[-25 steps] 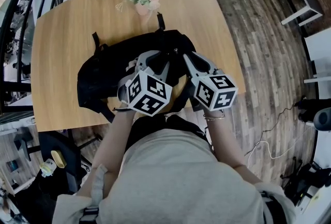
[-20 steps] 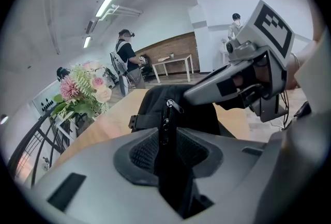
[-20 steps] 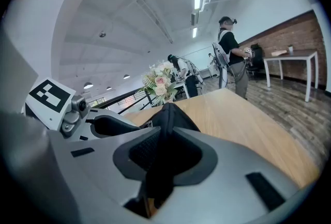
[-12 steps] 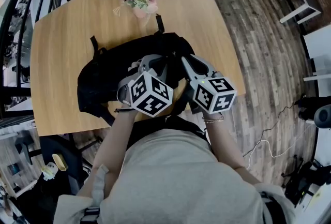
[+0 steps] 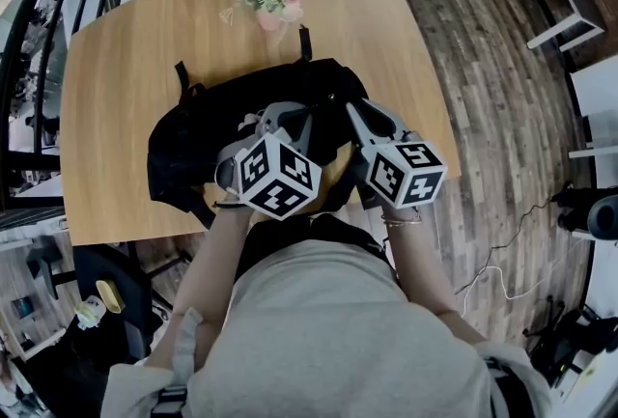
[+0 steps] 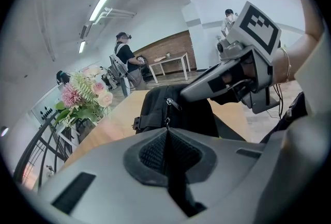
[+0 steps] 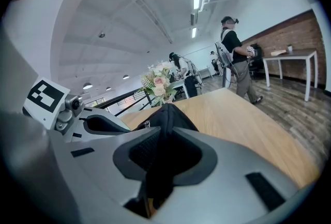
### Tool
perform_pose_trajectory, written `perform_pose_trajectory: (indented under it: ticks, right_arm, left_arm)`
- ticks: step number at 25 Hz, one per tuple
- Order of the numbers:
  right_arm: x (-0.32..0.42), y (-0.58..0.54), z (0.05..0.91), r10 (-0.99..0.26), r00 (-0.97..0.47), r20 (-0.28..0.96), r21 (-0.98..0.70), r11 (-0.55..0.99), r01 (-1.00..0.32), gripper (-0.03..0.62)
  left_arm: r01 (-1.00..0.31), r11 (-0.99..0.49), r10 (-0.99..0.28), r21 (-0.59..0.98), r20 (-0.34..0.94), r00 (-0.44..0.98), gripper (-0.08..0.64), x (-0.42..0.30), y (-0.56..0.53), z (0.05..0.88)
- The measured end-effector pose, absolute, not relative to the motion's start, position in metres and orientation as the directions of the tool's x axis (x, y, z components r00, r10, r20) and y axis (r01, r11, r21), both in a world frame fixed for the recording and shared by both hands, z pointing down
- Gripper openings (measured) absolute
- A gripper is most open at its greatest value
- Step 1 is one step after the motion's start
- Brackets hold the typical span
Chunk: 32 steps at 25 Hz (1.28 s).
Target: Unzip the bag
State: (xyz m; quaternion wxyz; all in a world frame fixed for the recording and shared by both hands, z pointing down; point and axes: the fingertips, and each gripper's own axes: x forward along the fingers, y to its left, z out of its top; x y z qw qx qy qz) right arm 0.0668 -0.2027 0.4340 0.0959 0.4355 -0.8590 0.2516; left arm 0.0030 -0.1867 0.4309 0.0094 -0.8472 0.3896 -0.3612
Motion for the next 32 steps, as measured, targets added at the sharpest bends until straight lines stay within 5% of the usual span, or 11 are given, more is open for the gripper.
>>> perform_pose_trajectory:
  ticks: [32]
  right_arm:
    - [0.072, -0.209, 0.429, -0.709, -0.606, 0.362, -0.337, 0.506, -0.794, 0.072]
  left_arm:
    - [-0.836, -0.455, -0.744, -0.306, 0.647, 0.168, 0.018, -0.115, -0.123, 0.427]
